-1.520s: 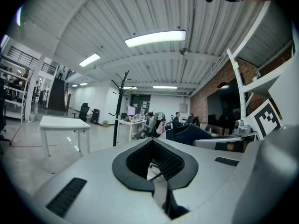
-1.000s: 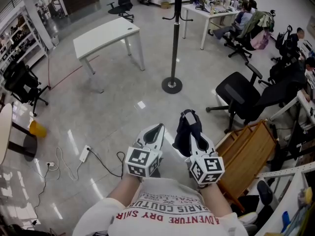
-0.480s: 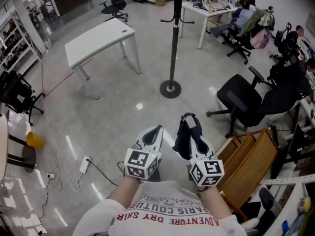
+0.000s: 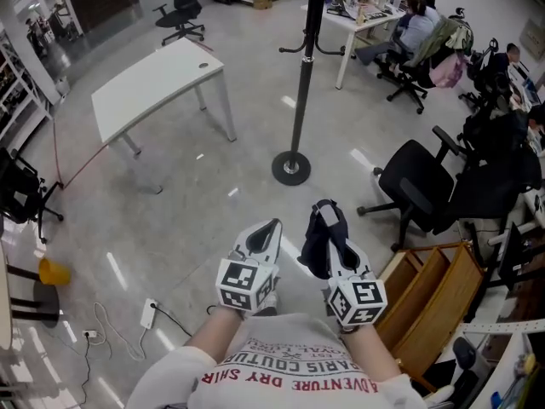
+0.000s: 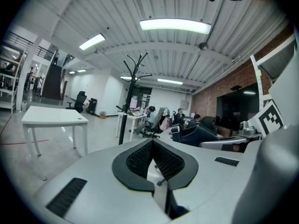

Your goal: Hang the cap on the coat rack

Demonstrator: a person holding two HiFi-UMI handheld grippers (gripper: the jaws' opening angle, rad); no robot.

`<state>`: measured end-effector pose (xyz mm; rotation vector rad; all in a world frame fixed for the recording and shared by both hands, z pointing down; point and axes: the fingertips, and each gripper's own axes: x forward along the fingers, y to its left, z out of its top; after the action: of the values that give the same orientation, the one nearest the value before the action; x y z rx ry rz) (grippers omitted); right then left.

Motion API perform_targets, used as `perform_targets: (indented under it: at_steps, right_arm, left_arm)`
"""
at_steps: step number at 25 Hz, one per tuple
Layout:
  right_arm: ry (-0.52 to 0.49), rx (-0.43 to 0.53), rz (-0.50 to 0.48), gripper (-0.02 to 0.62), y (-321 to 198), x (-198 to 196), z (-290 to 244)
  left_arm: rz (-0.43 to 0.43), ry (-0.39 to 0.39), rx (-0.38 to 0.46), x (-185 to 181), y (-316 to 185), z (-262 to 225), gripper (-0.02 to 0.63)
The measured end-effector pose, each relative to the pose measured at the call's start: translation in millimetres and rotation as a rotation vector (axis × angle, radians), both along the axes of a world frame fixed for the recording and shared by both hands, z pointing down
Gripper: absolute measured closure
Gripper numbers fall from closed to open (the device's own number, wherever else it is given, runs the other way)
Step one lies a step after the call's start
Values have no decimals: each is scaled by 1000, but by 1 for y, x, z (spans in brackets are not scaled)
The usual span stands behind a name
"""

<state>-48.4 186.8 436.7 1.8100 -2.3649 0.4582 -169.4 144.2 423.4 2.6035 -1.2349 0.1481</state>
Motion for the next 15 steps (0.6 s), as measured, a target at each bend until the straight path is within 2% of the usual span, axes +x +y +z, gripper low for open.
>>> perform_targets:
  at_steps: [7, 15]
  right_arm:
    - [-28, -19, -4, 575, -68, -17, -3]
    - [-38, -29, -37, 575, -148, 17, 1]
  left_arm:
    - [1, 11, -11, -15, -71, 0, 601]
    - [-56, -7, -10, 6, -143, 0, 601]
